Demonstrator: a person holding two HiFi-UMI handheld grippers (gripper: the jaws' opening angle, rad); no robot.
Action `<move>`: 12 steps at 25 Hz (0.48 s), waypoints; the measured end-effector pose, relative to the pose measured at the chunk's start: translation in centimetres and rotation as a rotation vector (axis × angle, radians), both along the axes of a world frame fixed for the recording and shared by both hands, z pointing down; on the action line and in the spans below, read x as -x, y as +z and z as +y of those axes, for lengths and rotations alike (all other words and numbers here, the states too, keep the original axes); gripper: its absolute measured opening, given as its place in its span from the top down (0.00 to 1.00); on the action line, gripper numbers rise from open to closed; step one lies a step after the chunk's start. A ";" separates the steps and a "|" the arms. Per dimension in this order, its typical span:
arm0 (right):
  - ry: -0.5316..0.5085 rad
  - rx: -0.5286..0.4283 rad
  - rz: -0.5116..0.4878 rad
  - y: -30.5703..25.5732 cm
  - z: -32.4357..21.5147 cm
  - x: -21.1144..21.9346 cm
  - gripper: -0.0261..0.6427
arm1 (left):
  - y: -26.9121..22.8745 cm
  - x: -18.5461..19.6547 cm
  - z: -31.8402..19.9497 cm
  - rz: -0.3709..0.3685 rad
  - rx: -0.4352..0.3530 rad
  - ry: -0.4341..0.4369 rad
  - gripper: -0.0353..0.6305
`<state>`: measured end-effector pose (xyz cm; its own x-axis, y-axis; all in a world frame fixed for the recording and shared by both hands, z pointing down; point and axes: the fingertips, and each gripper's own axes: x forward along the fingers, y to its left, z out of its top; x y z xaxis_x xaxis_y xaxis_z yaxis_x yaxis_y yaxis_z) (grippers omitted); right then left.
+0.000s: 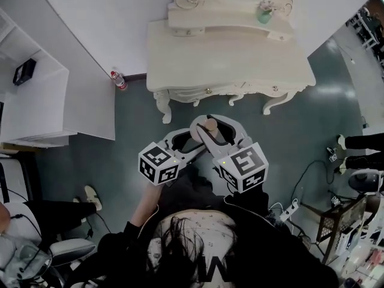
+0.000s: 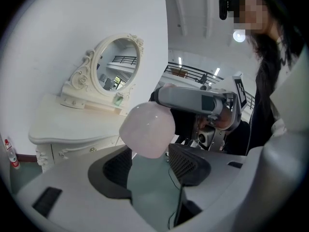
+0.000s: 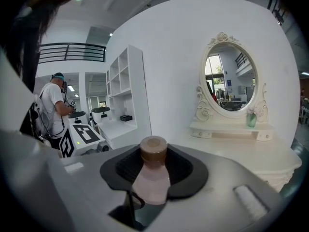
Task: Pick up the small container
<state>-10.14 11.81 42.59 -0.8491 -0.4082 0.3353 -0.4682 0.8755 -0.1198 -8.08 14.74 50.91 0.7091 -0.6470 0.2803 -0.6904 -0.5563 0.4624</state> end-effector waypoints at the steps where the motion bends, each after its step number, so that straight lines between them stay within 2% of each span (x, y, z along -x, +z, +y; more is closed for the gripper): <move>1: -0.012 0.000 -0.001 0.0 0.4 -0.4 0.75 | 0.0 -0.4 0.4 -0.001 0.002 -0.011 0.62; 12: -0.106 -0.001 -0.019 -0.2 4.6 -5.4 0.75 | -0.2 -5.7 4.4 -0.013 0.009 -0.109 0.62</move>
